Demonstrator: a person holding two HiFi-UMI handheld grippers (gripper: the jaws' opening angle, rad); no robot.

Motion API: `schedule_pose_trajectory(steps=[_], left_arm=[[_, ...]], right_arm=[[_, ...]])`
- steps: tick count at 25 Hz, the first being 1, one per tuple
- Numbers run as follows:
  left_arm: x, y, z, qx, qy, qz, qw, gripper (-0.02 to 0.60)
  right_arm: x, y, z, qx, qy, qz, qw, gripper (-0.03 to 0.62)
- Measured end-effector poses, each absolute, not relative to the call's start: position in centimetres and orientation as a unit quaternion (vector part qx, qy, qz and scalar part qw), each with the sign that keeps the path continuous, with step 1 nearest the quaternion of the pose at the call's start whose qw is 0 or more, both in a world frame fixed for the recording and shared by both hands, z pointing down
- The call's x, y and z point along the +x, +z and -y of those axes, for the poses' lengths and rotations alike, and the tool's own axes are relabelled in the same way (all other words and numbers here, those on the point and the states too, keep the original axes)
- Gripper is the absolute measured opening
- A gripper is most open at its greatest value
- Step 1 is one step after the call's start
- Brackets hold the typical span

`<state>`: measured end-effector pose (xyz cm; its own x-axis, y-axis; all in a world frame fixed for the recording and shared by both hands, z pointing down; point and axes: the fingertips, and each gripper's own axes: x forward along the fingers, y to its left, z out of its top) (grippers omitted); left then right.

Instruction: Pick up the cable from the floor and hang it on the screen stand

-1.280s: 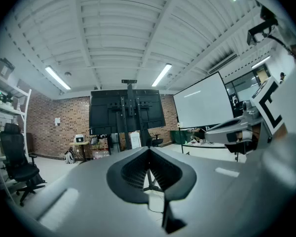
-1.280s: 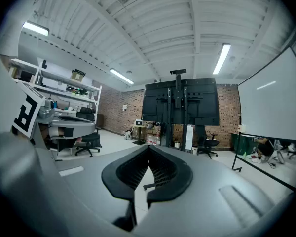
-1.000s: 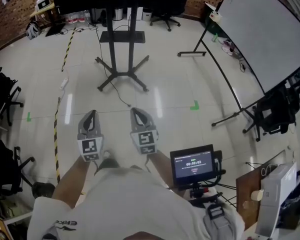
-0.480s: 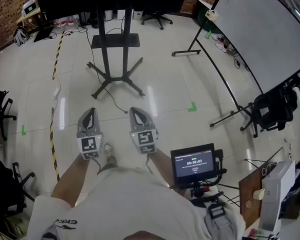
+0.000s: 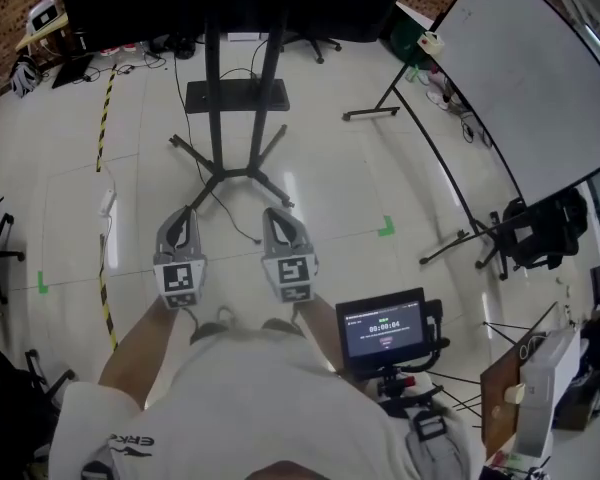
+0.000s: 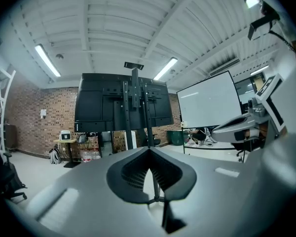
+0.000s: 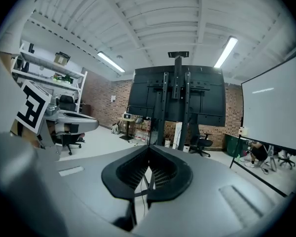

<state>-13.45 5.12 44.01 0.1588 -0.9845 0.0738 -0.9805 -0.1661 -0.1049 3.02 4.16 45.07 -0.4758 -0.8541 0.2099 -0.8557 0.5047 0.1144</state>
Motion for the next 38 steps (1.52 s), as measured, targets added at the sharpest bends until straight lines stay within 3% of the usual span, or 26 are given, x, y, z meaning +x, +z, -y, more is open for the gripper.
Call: schedule_pose_trajectory(steps=[9,38], left_arm=[[-17.7,45.1,0.4,-0.755,-0.059,-0.652,0.006,0.002],[-14.7,46.5,19.7,-0.705,-0.116,-0.700,0.011,0.002]], right_arm=[[-0.9,45.3,1.8,0.495,-0.008,0.859,0.132,0.014],[1.4,48.2,24.4,0.425,0.014,0.897,0.118,0.014]])
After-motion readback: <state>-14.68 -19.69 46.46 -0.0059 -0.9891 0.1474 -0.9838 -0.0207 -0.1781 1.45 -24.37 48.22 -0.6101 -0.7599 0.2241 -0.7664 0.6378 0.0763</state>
